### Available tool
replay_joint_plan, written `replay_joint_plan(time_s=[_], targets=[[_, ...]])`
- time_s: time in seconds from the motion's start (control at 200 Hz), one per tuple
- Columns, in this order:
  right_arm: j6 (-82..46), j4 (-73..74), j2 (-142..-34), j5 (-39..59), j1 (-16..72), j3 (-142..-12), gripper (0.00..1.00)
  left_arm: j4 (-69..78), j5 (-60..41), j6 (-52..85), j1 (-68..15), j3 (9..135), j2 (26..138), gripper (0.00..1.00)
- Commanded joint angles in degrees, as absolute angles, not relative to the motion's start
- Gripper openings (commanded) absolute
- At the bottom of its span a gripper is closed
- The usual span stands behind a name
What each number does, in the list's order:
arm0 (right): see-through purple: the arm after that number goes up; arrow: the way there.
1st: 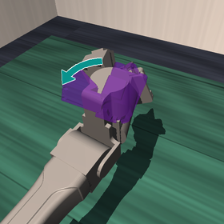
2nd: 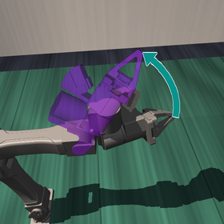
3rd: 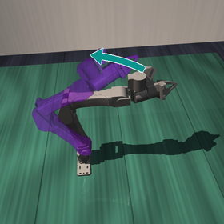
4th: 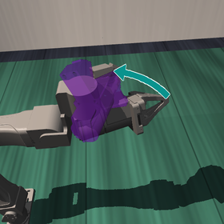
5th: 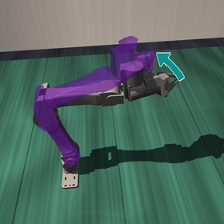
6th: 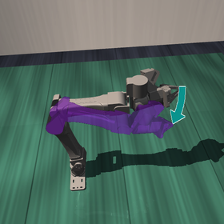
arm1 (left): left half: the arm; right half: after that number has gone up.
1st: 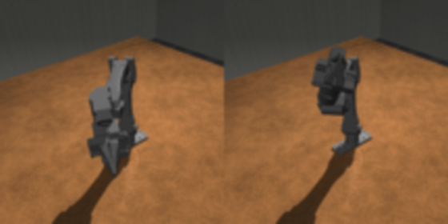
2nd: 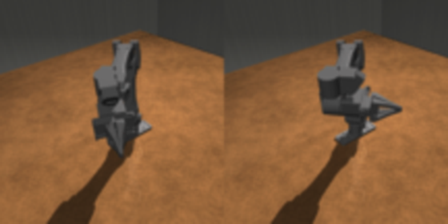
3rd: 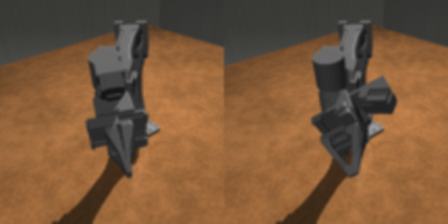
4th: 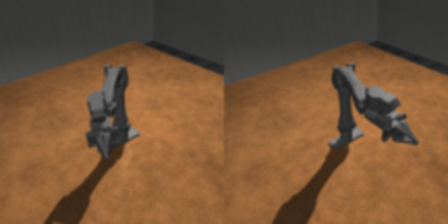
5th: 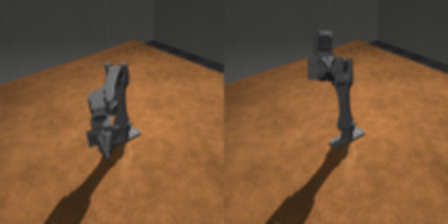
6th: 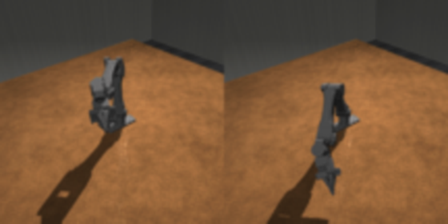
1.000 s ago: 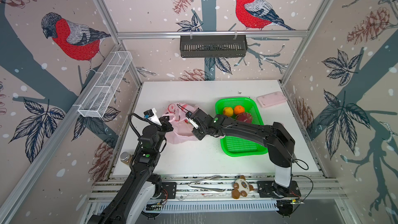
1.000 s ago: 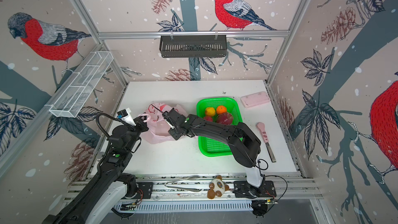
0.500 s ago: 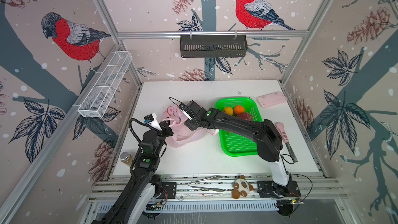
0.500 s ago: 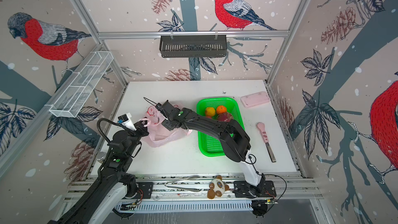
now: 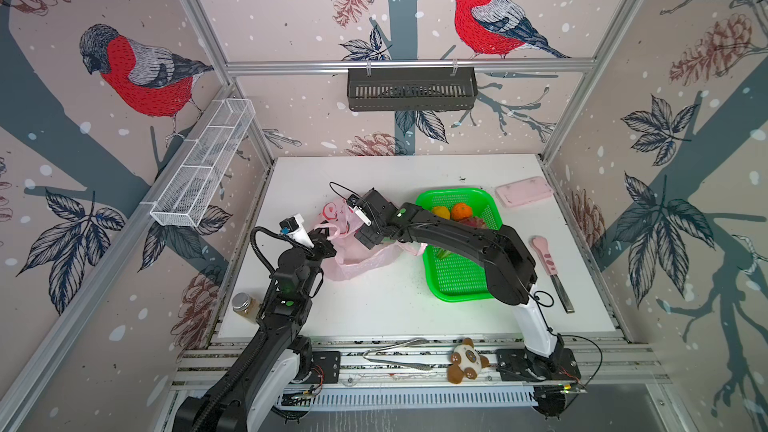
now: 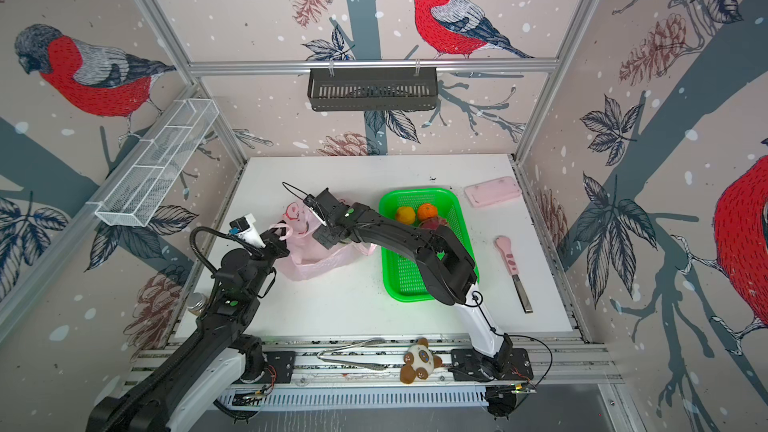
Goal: Untie the knot of the plastic bag and take out the fruit
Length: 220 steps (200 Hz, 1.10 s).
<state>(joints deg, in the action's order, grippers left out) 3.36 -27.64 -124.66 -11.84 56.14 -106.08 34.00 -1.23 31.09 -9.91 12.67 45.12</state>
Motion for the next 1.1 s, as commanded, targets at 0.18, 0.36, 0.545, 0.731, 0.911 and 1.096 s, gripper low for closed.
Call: replay_joint_plan(time_s=[0.18, 0.36, 0.545, 0.731, 0.911, 1.096], targets=[[3.61, -24.67, -126.14, -5.08, 54.08, -108.23, 0.99, 43.67, -0.31, 29.71, -9.84, 14.08, 48.6, 0.0], [3.69, -24.79, -127.49, -2.45, 52.93, -109.89, 0.99, 45.36, 0.0, 29.45, -9.89, 15.92, 51.51, 0.0], [4.03, -24.81, -128.83, -0.56, 52.12, -110.48, 0.99, 46.13, -0.25, 29.18, -9.84, 17.5, 54.23, 0.0], [4.04, -24.33, -129.59, 0.47, 51.34, -110.57, 0.99, 47.09, -0.78, 29.35, -9.84, 18.02, 56.39, 0.0], [4.0, -24.39, -130.36, 2.78, 50.45, -111.27, 0.99, 47.66, -0.88, 29.18, -9.93, 18.27, 57.97, 0.0], [3.78, -24.83, -131.52, 6.27, 49.39, -112.64, 0.99, 48.58, -1.23, 29.17, -10.02, 18.45, 59.79, 0.0]])
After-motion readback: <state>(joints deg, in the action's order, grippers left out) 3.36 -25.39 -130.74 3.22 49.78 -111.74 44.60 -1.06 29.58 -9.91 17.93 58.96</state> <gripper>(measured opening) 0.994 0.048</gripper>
